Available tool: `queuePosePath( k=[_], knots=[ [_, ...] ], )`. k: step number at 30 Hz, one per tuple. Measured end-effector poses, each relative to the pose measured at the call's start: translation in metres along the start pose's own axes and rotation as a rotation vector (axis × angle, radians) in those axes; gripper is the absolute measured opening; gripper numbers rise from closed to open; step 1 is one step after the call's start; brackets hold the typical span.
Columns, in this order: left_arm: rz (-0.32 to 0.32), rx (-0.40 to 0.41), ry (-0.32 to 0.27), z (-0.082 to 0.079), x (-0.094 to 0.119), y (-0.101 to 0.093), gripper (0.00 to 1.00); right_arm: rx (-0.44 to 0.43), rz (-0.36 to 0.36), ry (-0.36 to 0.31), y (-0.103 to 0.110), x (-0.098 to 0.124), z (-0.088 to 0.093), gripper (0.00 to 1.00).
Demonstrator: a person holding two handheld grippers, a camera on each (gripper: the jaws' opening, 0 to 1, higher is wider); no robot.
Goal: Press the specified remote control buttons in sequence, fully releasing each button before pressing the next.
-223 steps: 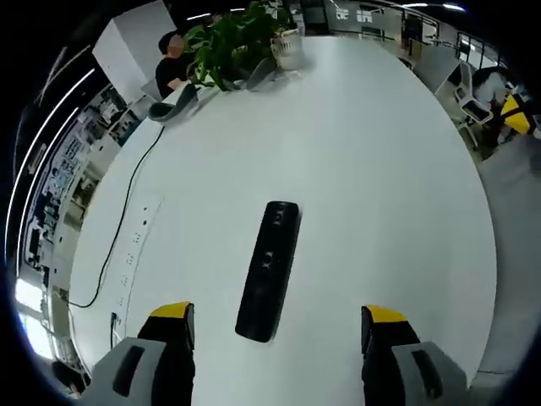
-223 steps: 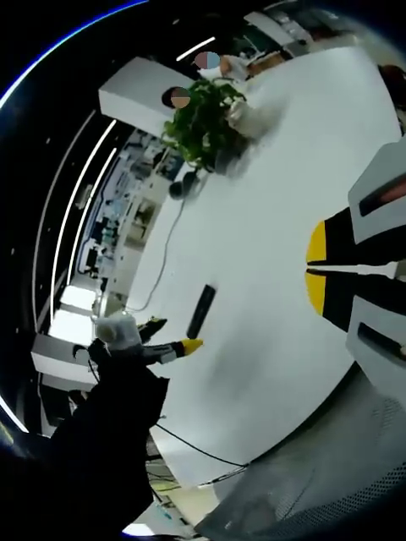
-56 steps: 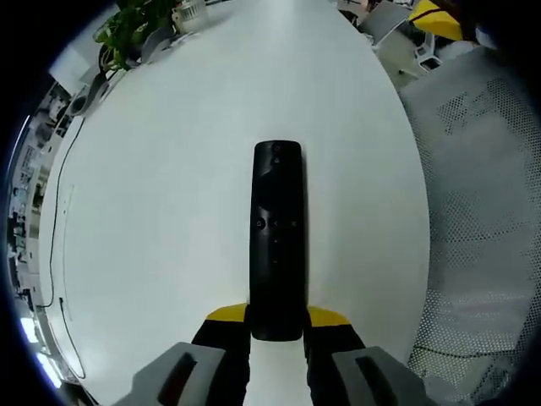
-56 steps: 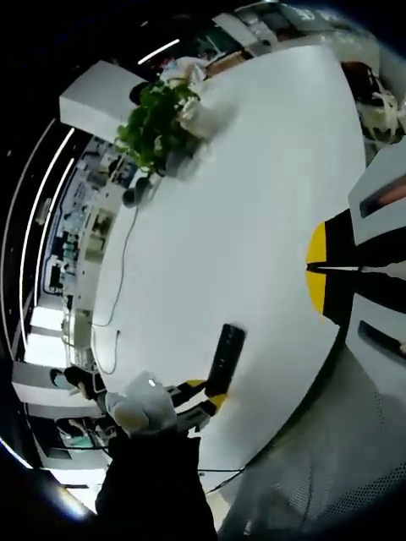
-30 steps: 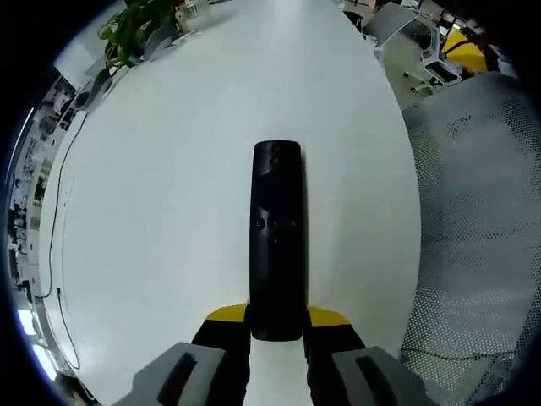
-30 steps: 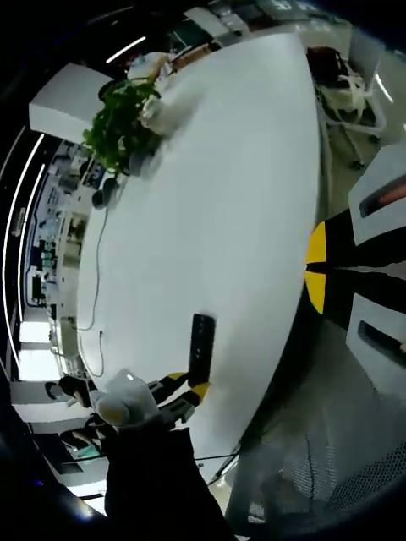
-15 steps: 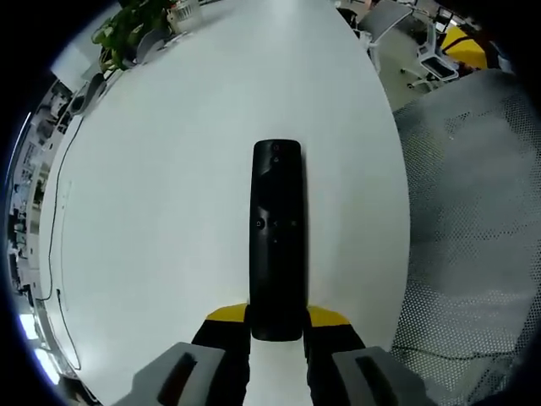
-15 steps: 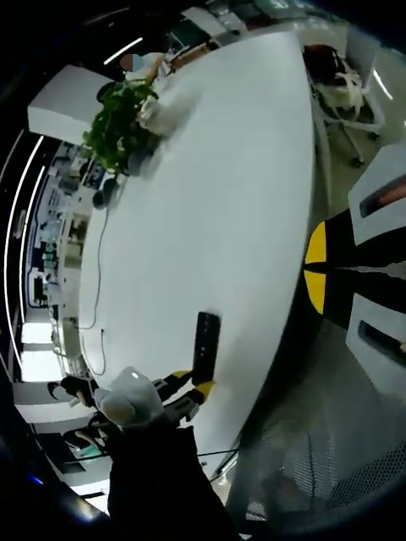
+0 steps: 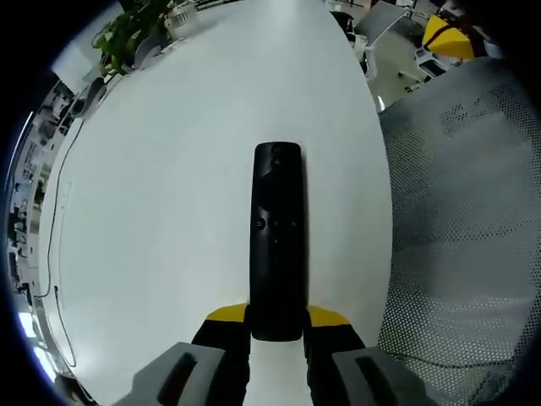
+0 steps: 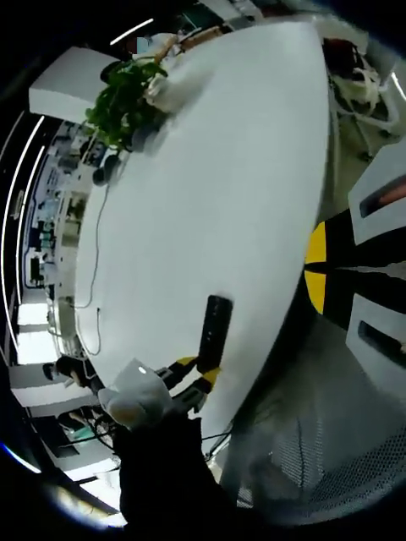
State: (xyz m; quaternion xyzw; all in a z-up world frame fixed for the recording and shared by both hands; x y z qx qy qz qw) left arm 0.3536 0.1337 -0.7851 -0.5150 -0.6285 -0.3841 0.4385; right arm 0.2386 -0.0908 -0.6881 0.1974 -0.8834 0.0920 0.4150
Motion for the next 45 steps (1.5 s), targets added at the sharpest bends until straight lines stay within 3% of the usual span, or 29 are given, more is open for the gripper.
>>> queuePosePath(
  k=[2, 5, 11, 18, 25, 32, 36, 45],
  knots=[
    [0.001, 0.000, -0.006, 0.000, 0.000, -0.002, 0.23, 0.020, -0.082, 0.025, 0.005, -0.002, -0.009, 0.00],
    [-0.002, 0.007, -0.015, 0.001, 0.001, -0.006, 0.23, 0.002, -0.116, -0.008, 0.007, -0.007, -0.026, 0.00],
    [-0.003, 0.006, -0.030, 0.004, 0.002, -0.021, 0.23, -0.011, -0.186, 0.000, 0.013, -0.022, -0.055, 0.00],
    [-0.006, 0.007, -0.044, 0.006, 0.003, -0.036, 0.23, -0.011, -0.247, 0.047, 0.022, -0.047, -0.070, 0.00],
    [-0.017, 0.070, -0.103, 0.012, 0.003, -0.043, 0.23, 0.009, -0.309, 0.175, 0.031, -0.083, -0.070, 0.00],
    [-0.035, 0.107, -0.146, 0.011, 0.003, -0.061, 0.23, 0.048, -0.343, 0.239, 0.037, -0.111, -0.057, 0.00],
    [-0.047, 0.147, -0.201, 0.013, 0.003, -0.065, 0.23, 0.029, -0.362, 0.288, 0.039, -0.123, -0.052, 0.00],
    [-0.065, 0.187, -0.320, 0.021, 0.003, -0.069, 0.23, -0.040, -0.322, 0.353, 0.029, -0.134, -0.041, 0.00]
  ],
)
Point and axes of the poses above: the point that each gripper's makers call its tool centre point, and the gripper's own axes: x roughly backward along the fingers, y roughly to its left, z roughly out of its underside, the point moved 8 cm from there along x, roughly backward along the fingers, and after that the axes turned 8 degrees about -y, right-handed, at the moved point
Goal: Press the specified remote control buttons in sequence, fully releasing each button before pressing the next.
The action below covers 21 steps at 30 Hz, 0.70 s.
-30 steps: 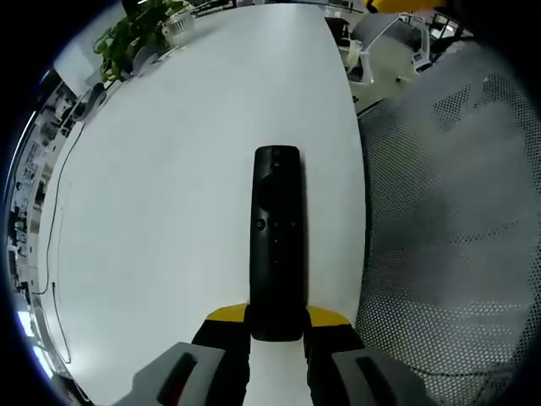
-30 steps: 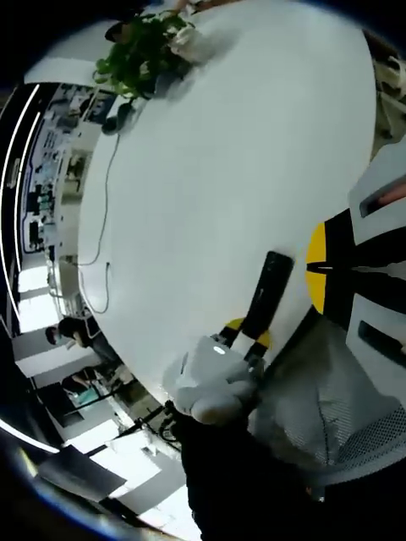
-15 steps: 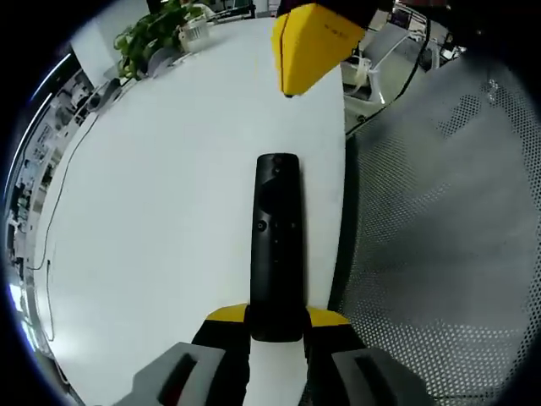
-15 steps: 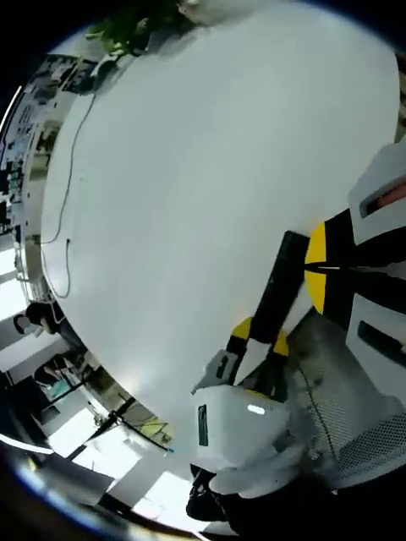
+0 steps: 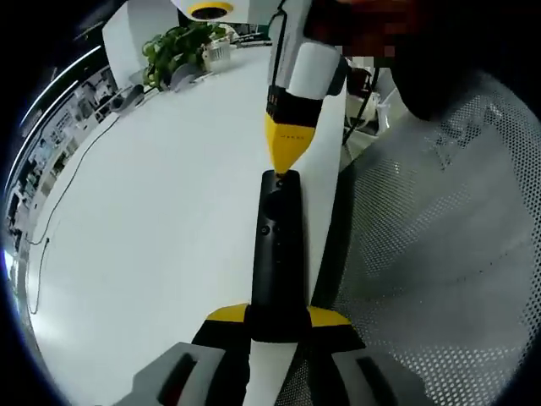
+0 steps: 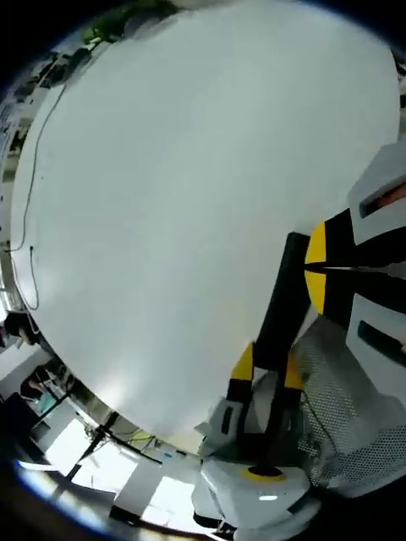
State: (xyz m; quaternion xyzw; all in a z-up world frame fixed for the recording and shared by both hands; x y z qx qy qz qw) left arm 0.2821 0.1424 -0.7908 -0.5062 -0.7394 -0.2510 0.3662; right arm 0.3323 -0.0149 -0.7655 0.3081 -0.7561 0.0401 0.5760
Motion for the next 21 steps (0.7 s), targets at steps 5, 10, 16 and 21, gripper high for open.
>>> queuePosePath(
  k=[5, 10, 16, 21],
  knots=[
    [-0.001, -0.001, -0.006, -0.002, -0.001, -0.001, 0.23, -0.073, -0.010, -0.010, -0.008, -0.003, 0.001, 0.00],
    [-0.006, 0.007, -0.009, -0.002, -0.001, -0.001, 0.23, -0.125, -0.026, -0.025, -0.009, -0.009, 0.005, 0.00],
    [-0.010, 0.012, -0.011, -0.002, -0.001, -0.002, 0.24, -0.203, -0.061, -0.048, -0.013, -0.009, 0.006, 0.00],
    [-0.008, 0.018, -0.019, -0.002, -0.001, -0.002, 0.24, -0.255, -0.084, -0.065, -0.018, -0.007, 0.010, 0.00]
  ],
)
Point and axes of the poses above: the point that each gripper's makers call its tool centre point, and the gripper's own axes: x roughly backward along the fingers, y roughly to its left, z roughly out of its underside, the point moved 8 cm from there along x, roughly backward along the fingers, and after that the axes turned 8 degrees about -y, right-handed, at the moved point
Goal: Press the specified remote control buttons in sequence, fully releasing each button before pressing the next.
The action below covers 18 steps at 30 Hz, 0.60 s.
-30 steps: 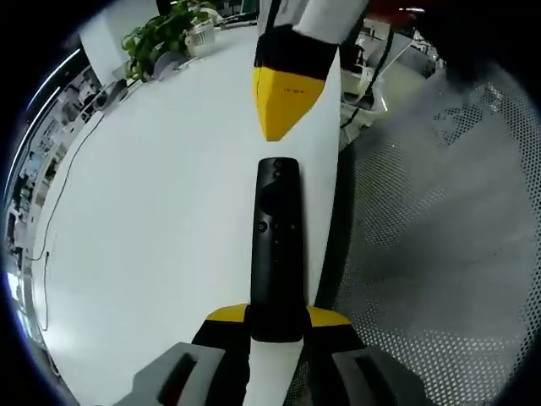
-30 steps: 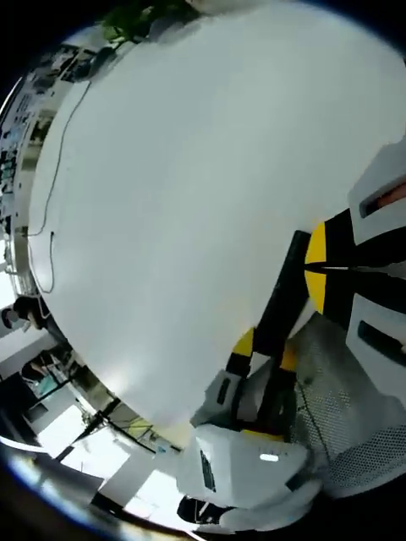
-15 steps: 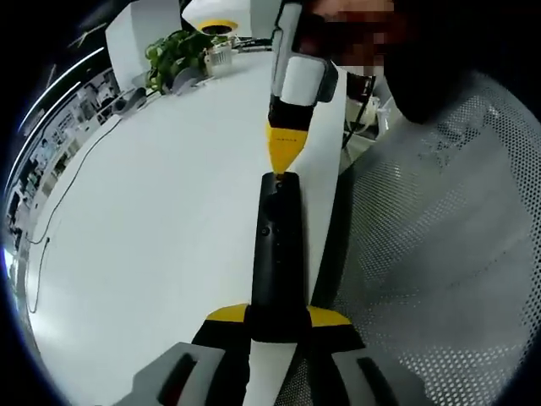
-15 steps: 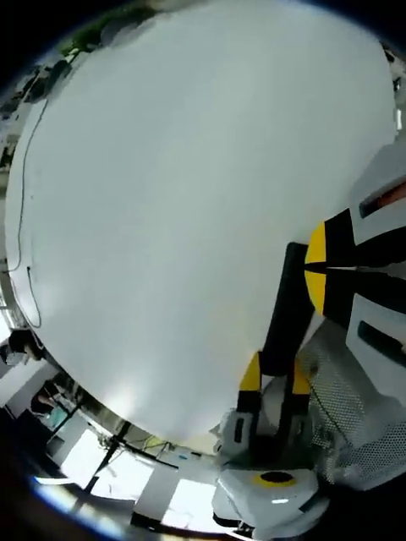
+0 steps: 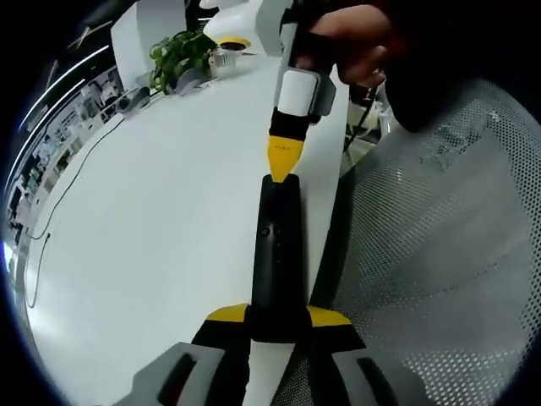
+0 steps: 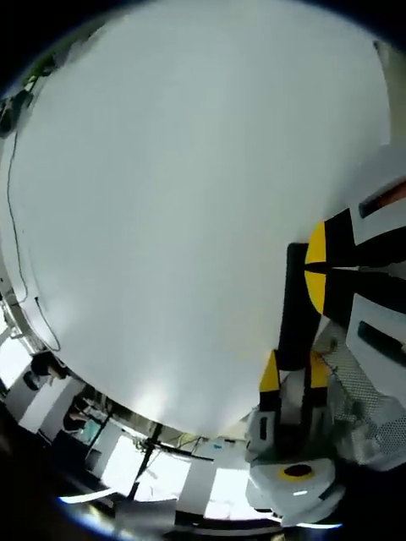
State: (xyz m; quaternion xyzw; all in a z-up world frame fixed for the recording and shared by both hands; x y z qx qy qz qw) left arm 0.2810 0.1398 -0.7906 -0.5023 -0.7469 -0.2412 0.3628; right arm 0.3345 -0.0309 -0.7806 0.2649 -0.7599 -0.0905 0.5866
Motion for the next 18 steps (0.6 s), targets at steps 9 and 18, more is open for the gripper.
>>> queuePosePath(
  k=[9, 18],
  knots=[
    [0.006, 0.010, -0.002, 0.0003, -0.0003, 0.0010, 0.23, -0.067, -0.034, -0.052, -0.0039, 0.0016, 0.0044, 0.00],
    [0.007, 0.006, 0.008, -0.0003, -0.0008, 0.0006, 0.23, -0.025, -0.004, -0.041, -0.0013, 0.0002, 0.0023, 0.00]
  ],
)
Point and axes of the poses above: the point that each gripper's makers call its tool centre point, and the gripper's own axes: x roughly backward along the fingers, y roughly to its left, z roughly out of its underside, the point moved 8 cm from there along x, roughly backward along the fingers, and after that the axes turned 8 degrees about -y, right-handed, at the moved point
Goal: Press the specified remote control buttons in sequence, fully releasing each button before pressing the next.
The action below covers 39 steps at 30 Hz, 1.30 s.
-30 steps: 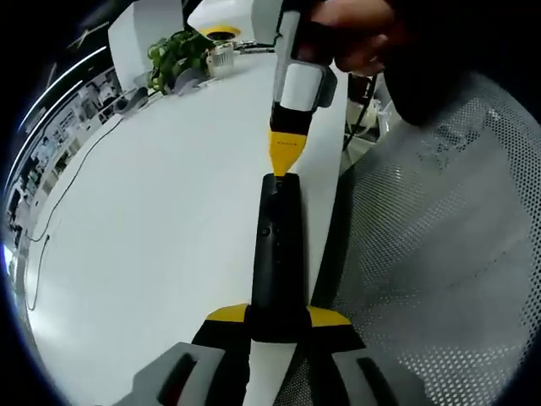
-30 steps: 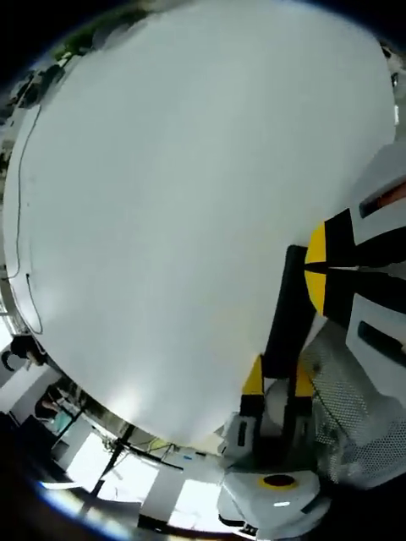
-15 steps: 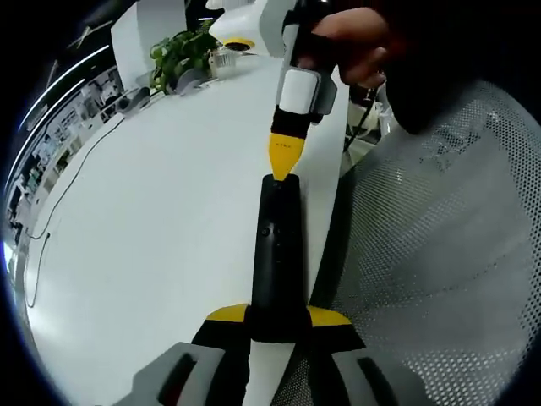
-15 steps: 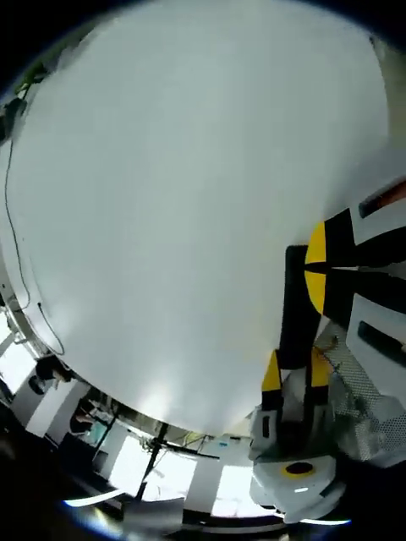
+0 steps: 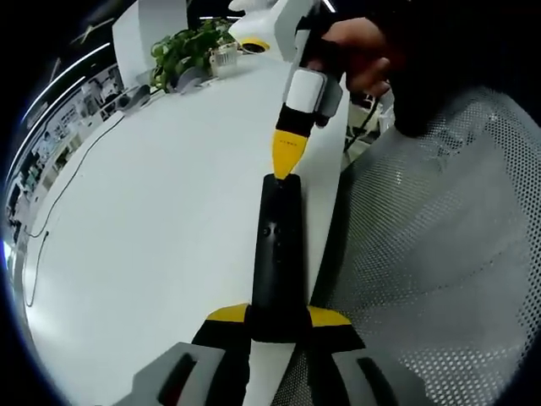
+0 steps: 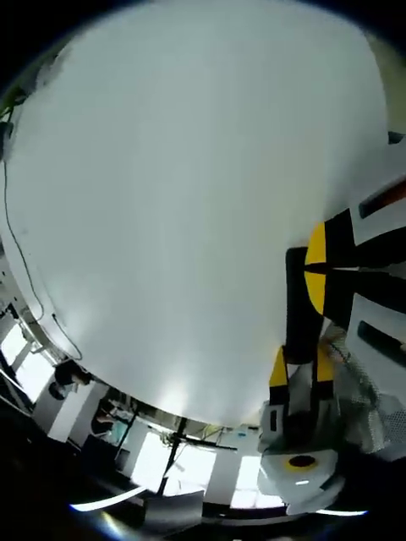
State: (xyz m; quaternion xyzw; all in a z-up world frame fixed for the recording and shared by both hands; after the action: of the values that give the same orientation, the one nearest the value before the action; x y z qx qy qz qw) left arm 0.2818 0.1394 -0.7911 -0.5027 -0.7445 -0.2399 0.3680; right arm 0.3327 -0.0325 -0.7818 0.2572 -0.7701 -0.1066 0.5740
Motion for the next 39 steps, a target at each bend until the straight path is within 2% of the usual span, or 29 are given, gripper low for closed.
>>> queuePosePath(
  k=[3, 5, 8, 10, 13, 18, 29, 39],
  knots=[
    [0.003, -0.002, 0.008, -0.001, 0.000, 0.001, 0.23, 0.082, 0.053, 0.010, 0.008, -0.001, 0.000, 0.00],
    [0.001, -0.006, 0.011, -0.001, 0.000, 0.000, 0.24, 0.069, 0.054, -0.001, 0.007, -0.001, 0.001, 0.00],
    [-0.003, -0.009, 0.010, -0.001, 0.000, 0.000, 0.24, 0.015, 0.013, -0.048, 0.001, 0.001, 0.003, 0.00],
    [-0.007, -0.012, 0.009, -0.001, -0.001, -0.001, 0.24, -0.006, 0.007, -0.051, -0.001, 0.002, 0.004, 0.00],
    [-0.007, -0.014, 0.007, -0.002, -0.001, -0.001, 0.24, 0.003, 0.019, -0.046, 0.003, 0.001, 0.003, 0.00],
    [-0.008, -0.019, -0.006, 0.000, 0.000, -0.001, 0.24, 0.078, 0.045, -0.038, 0.008, 0.000, 0.003, 0.00],
    [-0.005, -0.016, 0.001, -0.001, 0.000, 0.000, 0.24, 0.037, -0.028, -0.027, 0.013, -0.002, 0.004, 0.00],
    [-0.012, -0.011, 0.001, -0.003, -0.001, -0.001, 0.24, 0.093, -0.023, -0.019, 0.016, -0.004, 0.005, 0.00]
  ],
)
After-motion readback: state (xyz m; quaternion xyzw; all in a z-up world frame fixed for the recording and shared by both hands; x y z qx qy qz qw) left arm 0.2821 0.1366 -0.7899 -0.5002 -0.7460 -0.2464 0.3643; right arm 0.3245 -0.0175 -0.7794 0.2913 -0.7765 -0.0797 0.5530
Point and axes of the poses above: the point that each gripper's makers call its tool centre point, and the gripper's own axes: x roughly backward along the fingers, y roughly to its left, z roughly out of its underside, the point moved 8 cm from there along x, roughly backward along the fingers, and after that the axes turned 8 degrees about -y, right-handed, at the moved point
